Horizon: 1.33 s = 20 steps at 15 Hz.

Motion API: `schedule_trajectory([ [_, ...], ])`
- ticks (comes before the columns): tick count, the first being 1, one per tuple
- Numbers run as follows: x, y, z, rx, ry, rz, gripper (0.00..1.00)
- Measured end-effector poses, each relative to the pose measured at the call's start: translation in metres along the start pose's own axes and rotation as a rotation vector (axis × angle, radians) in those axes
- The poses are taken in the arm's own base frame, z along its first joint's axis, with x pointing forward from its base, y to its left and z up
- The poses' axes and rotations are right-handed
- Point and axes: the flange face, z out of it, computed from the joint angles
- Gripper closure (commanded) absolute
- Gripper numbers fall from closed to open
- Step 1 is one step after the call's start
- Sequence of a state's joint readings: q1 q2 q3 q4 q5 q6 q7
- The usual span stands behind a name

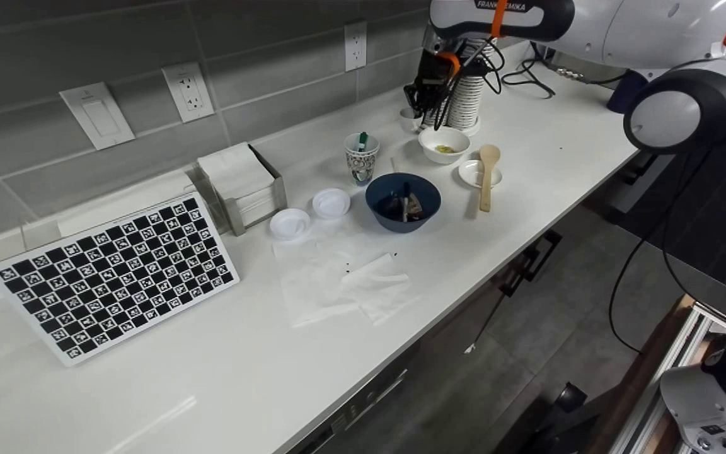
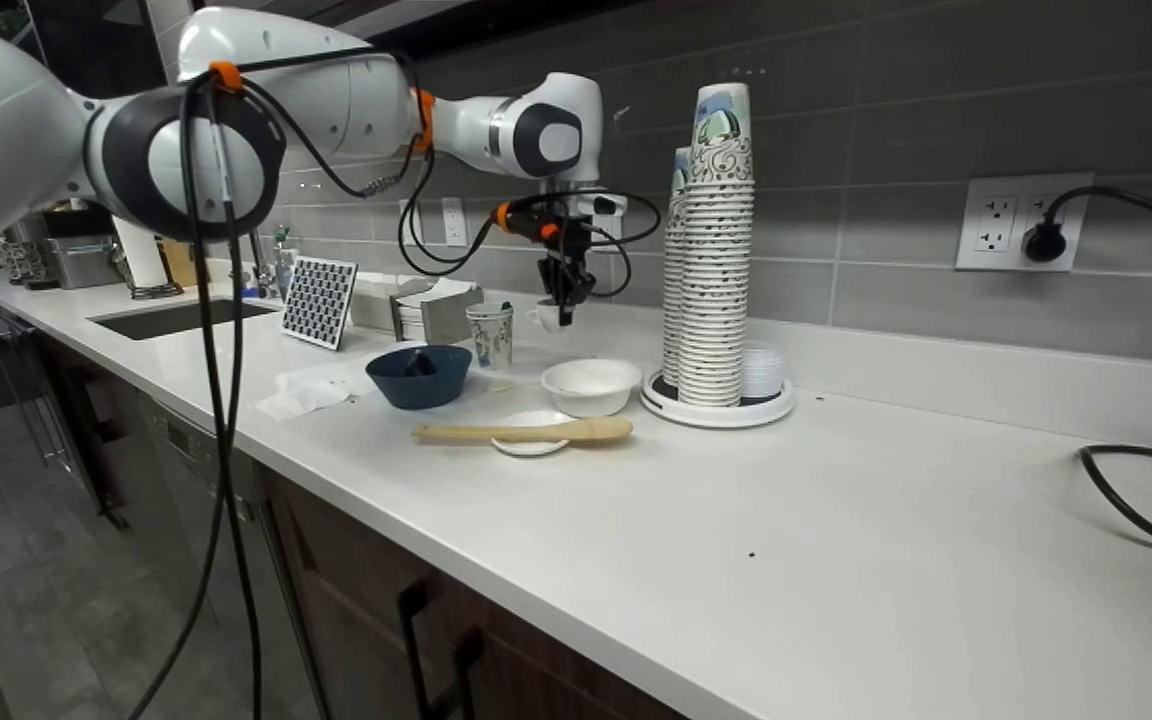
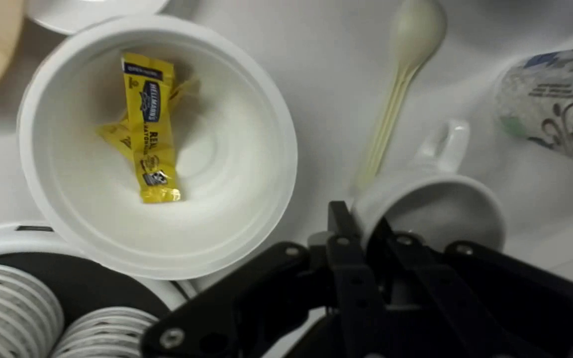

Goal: Remove the cooking stick and small white mug from the white bowl and put them on the counter

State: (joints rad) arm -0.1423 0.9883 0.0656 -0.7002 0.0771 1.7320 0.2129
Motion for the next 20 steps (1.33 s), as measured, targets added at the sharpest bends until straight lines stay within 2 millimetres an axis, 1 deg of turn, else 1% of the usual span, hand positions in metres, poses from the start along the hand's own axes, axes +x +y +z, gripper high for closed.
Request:
schedule_trajectory([
  [2,-0.002,-0.011,0.004,0.025,-0.004,-0.084,0.98],
  [4,-0.003,-0.018,0.015,0.037,-0.014,-0.13,0.98],
  [9,-0.005,-0.026,0.061,0.046,-0.054,-0.169,0.98],
  [11,-0.005,-0.029,0.074,0.046,-0.061,-0.172,0.98],
  [13,-0.003,-0.031,0.077,0.049,-0.054,-0.173,0.98],
  [17,0.0,-0.037,0.069,0.052,-0.022,-0.165,0.98],
  [20,0.003,-0.042,0.07,0.046,0.015,-0.147,0.98],
])
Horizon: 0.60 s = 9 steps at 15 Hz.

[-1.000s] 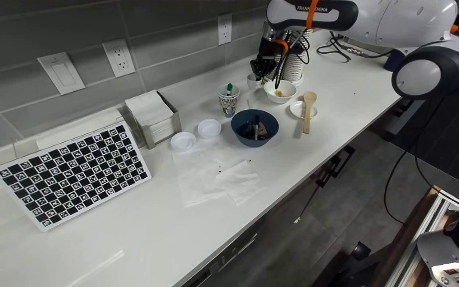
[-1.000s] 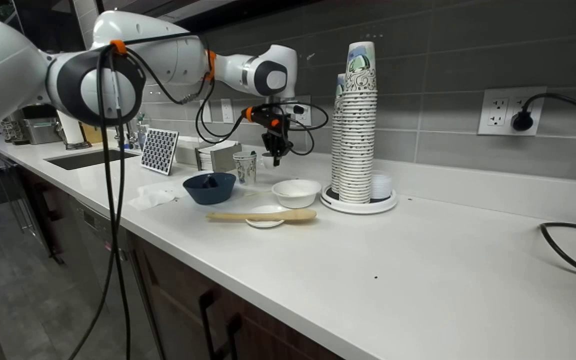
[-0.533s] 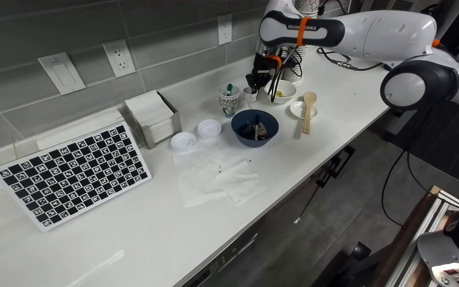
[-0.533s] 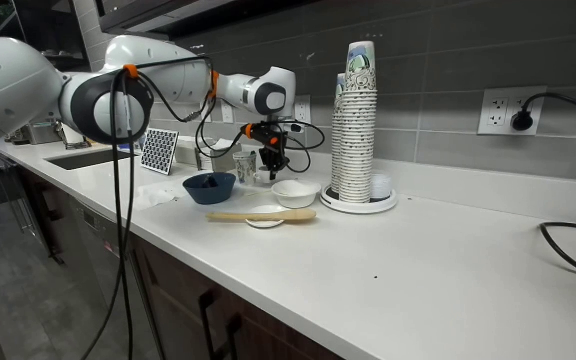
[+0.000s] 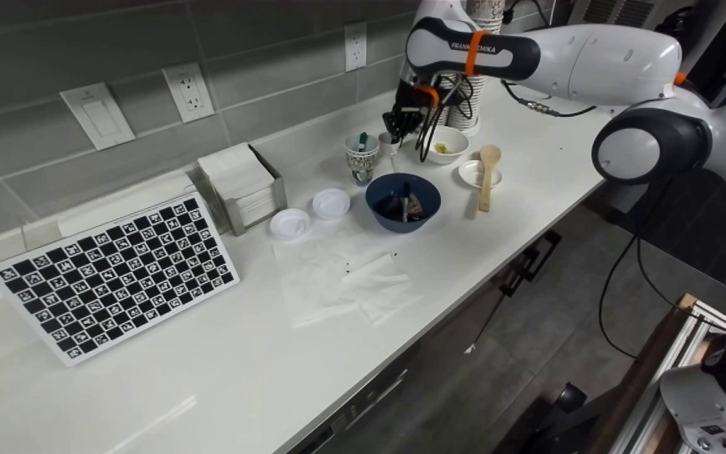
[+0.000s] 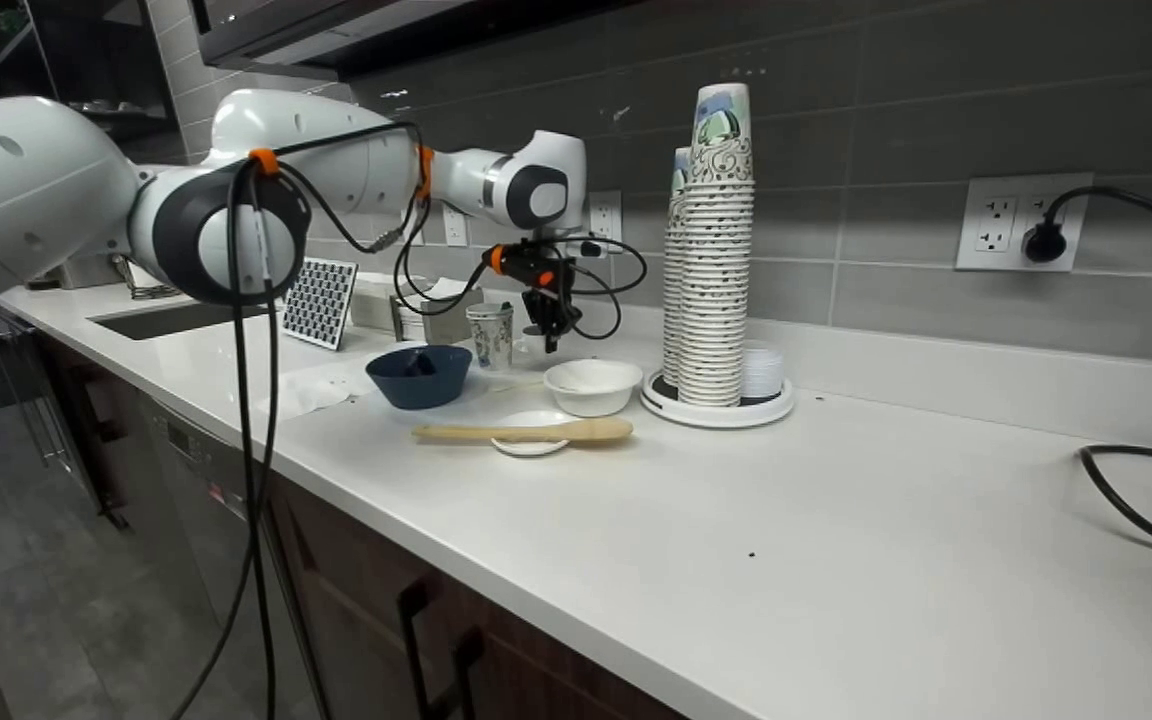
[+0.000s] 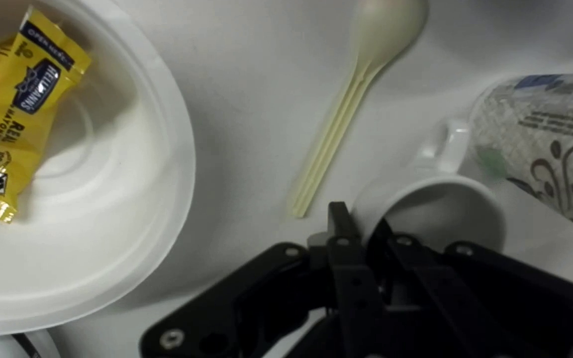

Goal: Remove the cooking stick and small white mug from the white bowl and put them on the counter

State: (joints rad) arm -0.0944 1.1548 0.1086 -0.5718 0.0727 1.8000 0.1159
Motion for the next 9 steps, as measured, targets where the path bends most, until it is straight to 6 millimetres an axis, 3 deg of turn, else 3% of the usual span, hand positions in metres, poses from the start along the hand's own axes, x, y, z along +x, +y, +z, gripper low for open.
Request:
schedule_trajectory([
  [4,0.005,-0.003,0.01,-0.012,0.047,0.067,0.98],
  [9,0.007,0.009,0.012,-0.045,0.061,0.213,0.98],
])
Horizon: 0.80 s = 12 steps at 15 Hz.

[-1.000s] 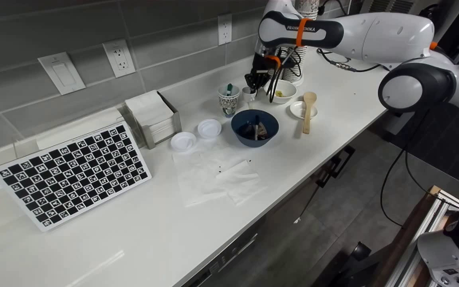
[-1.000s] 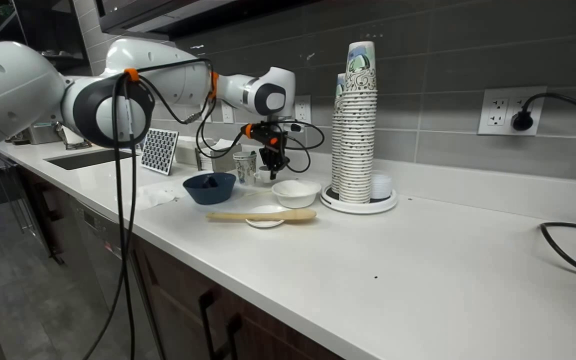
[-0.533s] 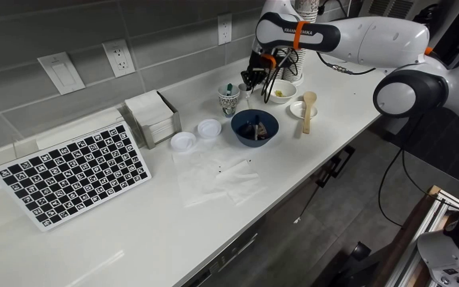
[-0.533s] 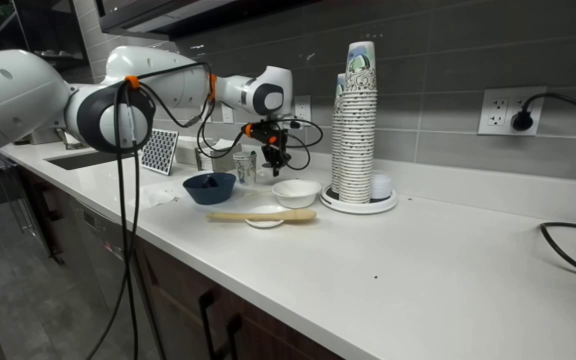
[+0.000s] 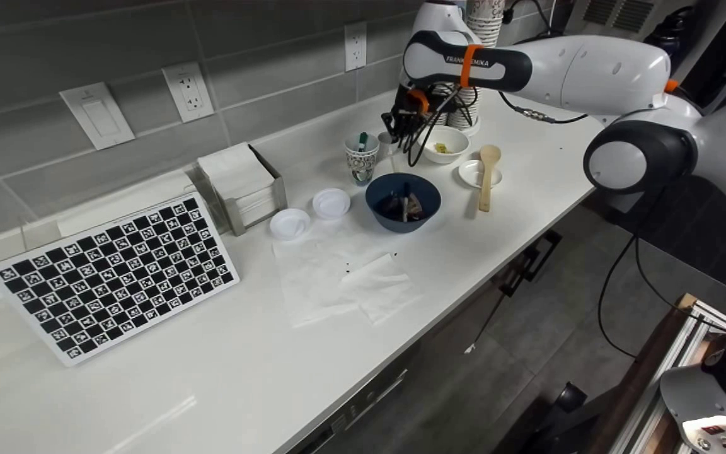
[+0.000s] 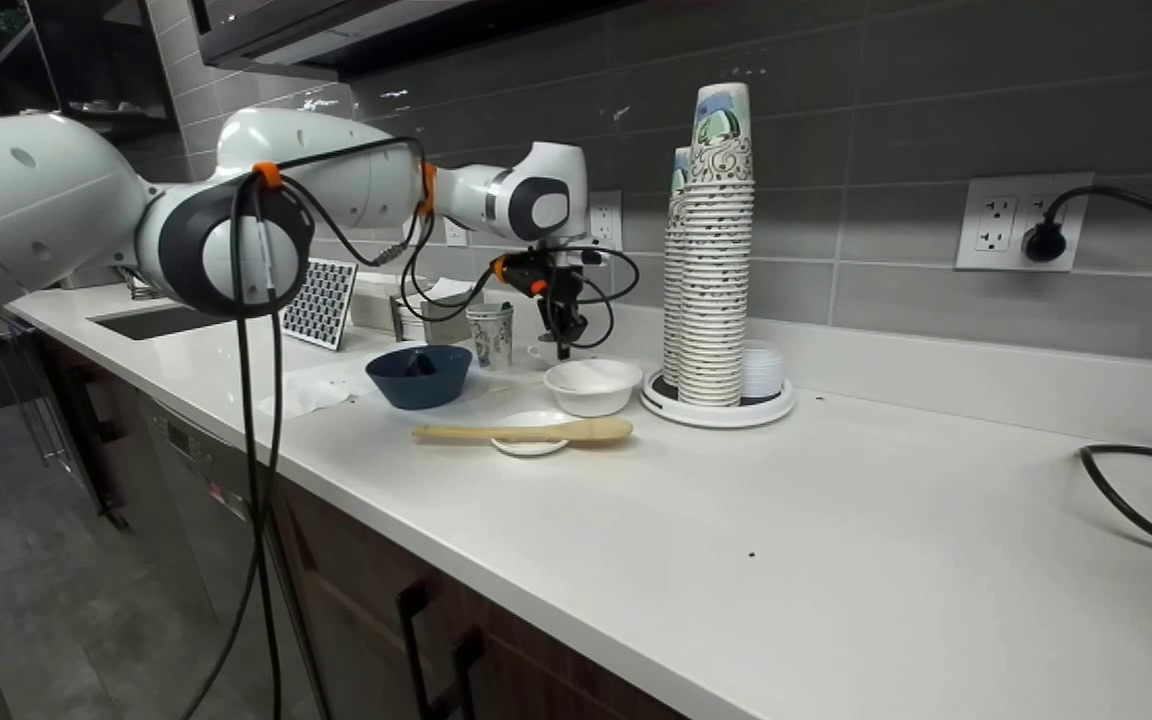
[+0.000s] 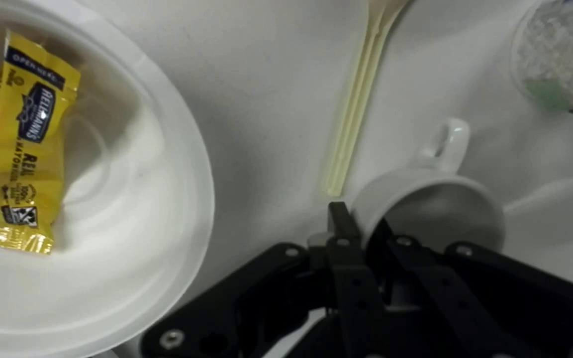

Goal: Remove the cooking stick and small white mug from the white bowl and put them on the counter

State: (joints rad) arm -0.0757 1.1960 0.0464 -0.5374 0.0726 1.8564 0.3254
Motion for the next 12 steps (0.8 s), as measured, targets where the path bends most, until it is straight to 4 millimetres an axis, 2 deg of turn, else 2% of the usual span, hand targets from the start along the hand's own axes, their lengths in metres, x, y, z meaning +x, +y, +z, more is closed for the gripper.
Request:
schedule_trajectory([
  [7,0.008,0.013,-0.002,-0.025,0.047,0.157,0.98],
  [12,0.011,0.015,0.006,-0.024,0.069,0.209,0.98],
])
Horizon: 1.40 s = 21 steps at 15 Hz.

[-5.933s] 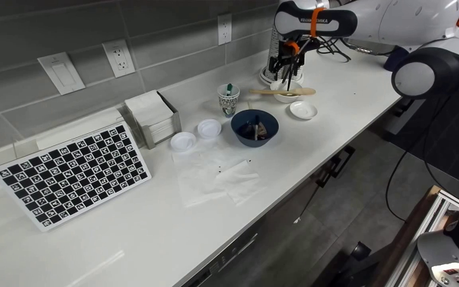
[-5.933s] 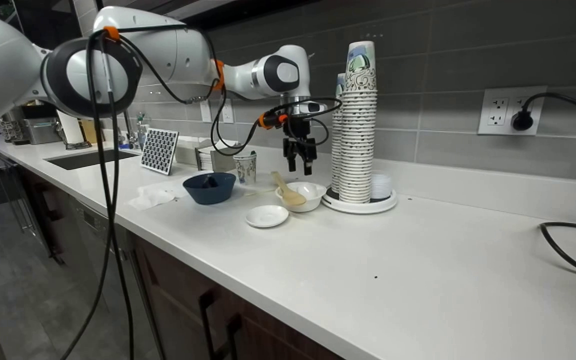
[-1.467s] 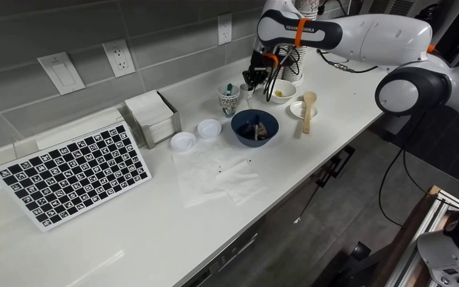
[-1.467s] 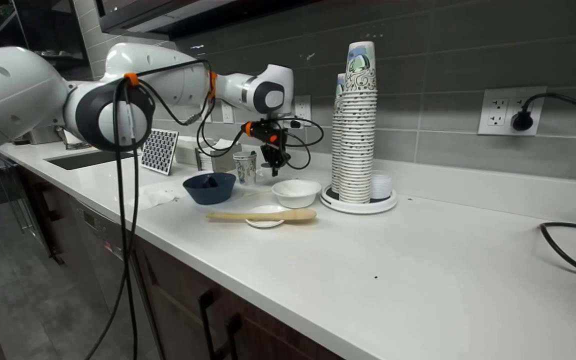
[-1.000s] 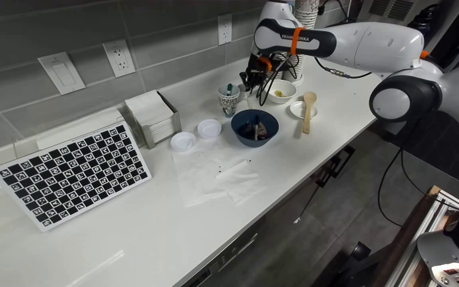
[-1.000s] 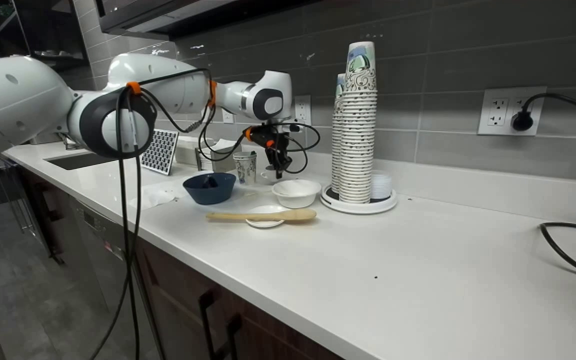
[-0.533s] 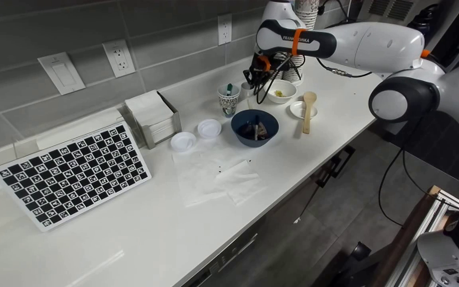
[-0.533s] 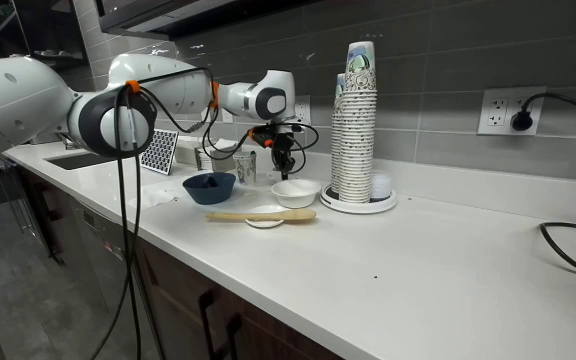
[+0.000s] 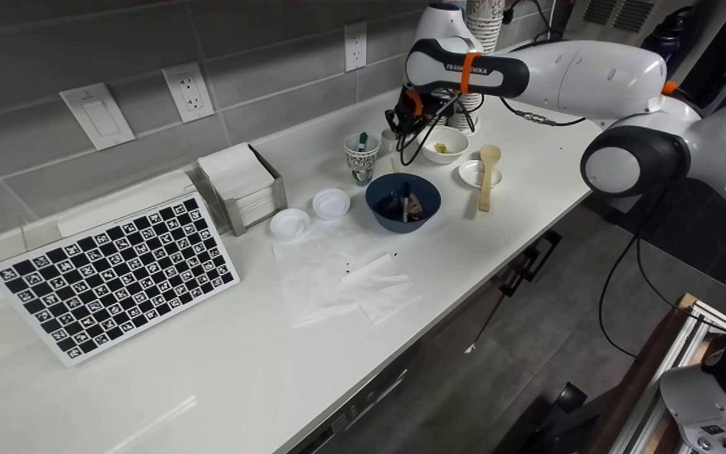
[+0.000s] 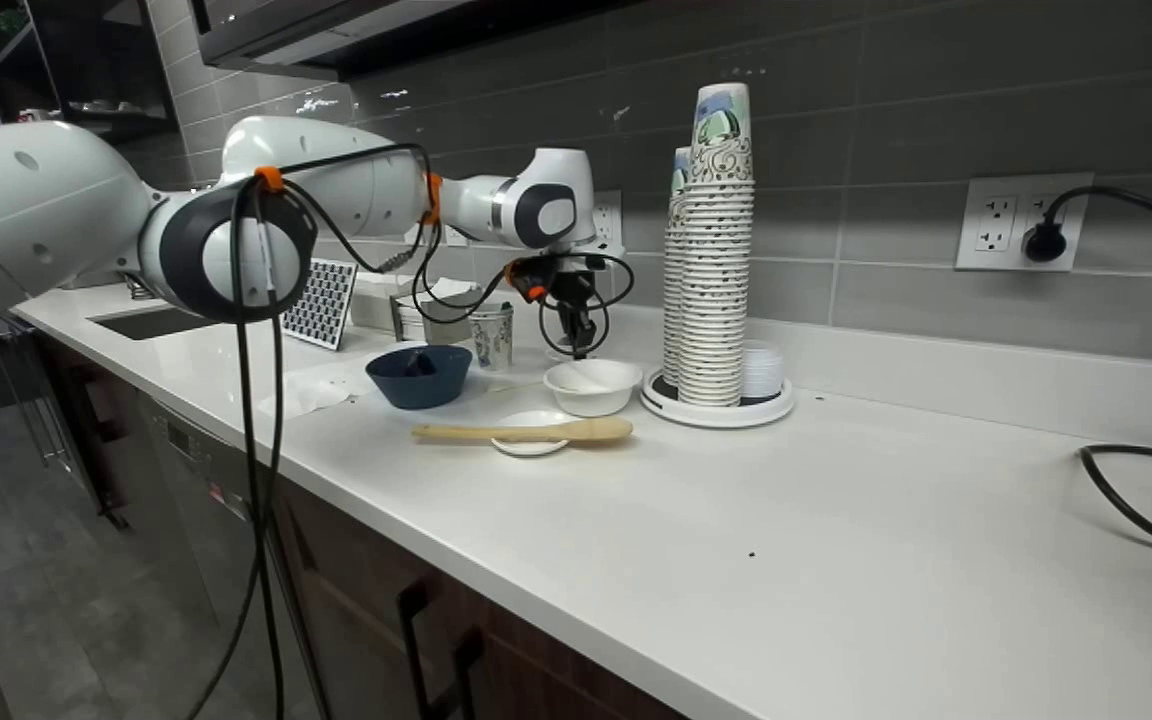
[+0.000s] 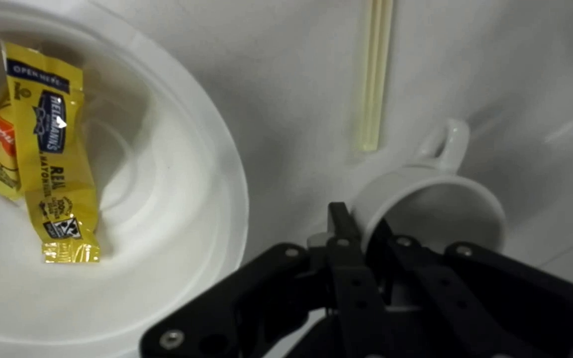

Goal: Remove the cooking stick and small white mug from the white bowl and put them on the counter

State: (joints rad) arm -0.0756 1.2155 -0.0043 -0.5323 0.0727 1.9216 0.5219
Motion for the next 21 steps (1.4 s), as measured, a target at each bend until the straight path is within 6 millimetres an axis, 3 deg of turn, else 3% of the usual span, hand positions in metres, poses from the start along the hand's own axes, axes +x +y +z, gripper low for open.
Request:
schedule_trajectory([
  [2,-0.001,0.001,0.005,-0.004,-0.005,0.006,0.98],
  [3,-0.001,0.001,0.007,-0.006,-0.007,0.008,0.73],
  [10,-0.001,0.002,0.008,-0.01,-0.005,0.024,0.25],
  [13,0.001,0.0,-0.002,-0.004,0.006,0.02,0.03],
  [16,0.004,0.0,-0.029,-0.002,0.002,-0.047,0.0],
  [21,0.01,0.005,-0.086,0.042,0.0,-0.303,0.0],
])
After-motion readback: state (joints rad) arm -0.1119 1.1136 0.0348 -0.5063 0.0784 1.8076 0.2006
